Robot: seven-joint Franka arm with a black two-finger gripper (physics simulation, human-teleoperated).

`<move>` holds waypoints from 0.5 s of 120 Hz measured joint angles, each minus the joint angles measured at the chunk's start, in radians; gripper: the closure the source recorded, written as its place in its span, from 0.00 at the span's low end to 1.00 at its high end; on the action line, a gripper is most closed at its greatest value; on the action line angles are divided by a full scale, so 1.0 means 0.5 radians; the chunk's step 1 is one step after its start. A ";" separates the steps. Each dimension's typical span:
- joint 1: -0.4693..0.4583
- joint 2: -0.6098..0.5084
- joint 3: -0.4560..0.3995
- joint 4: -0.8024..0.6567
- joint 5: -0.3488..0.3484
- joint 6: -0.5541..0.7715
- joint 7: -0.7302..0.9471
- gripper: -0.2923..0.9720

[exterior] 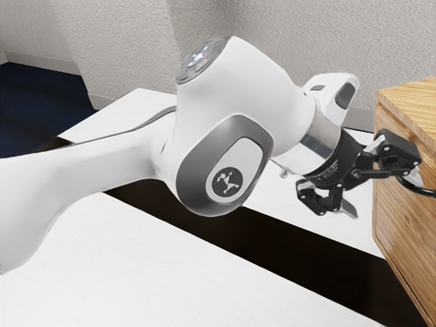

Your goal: Pull the drawer handle with one arm to open the drawer

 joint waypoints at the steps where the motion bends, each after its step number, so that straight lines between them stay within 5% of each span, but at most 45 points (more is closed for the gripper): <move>1: -0.001 -0.001 0.001 -0.003 -0.001 0.001 -0.001 0.23; 60: 0.031 -0.401 0.093 -0.463 -0.052 0.079 -0.048 0.23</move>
